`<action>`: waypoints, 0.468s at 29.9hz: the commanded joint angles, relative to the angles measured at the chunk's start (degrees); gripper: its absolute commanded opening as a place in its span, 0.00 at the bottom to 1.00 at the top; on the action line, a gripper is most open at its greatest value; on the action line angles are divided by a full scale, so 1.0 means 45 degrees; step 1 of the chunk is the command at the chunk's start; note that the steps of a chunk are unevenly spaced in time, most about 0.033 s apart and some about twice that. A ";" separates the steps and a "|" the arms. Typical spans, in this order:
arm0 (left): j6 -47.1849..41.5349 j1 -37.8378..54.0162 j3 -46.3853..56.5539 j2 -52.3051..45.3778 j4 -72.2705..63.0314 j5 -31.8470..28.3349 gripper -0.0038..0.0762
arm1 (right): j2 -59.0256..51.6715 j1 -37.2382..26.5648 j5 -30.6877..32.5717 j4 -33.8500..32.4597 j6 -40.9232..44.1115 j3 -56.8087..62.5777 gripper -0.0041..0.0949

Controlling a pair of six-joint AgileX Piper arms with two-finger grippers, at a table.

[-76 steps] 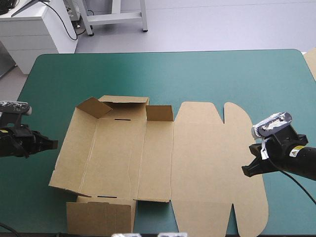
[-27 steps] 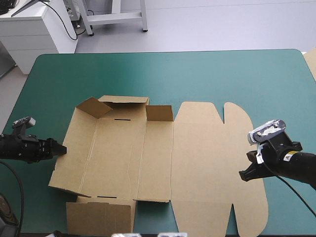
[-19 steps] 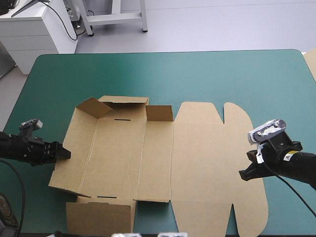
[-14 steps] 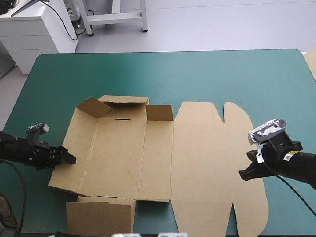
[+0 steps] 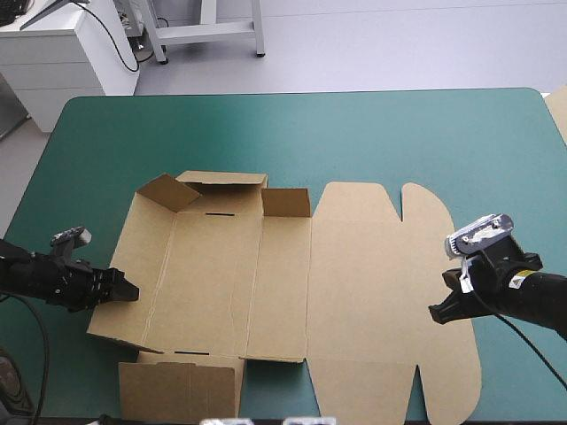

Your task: Fold the box

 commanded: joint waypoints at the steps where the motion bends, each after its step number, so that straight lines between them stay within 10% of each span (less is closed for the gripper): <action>1: -0.0178 -0.0129 -0.0101 -0.0400 -0.0530 0.1244 0.59 | -0.0078 -0.0105 -0.0519 0.0301 -0.0094 -0.0306 0.02; 14: -0.0729 -0.0522 -0.0070 -0.0400 -0.0571 0.1244 0.04 | -0.0078 -0.0105 -0.0420 0.0301 -0.0094 -0.0306 0.02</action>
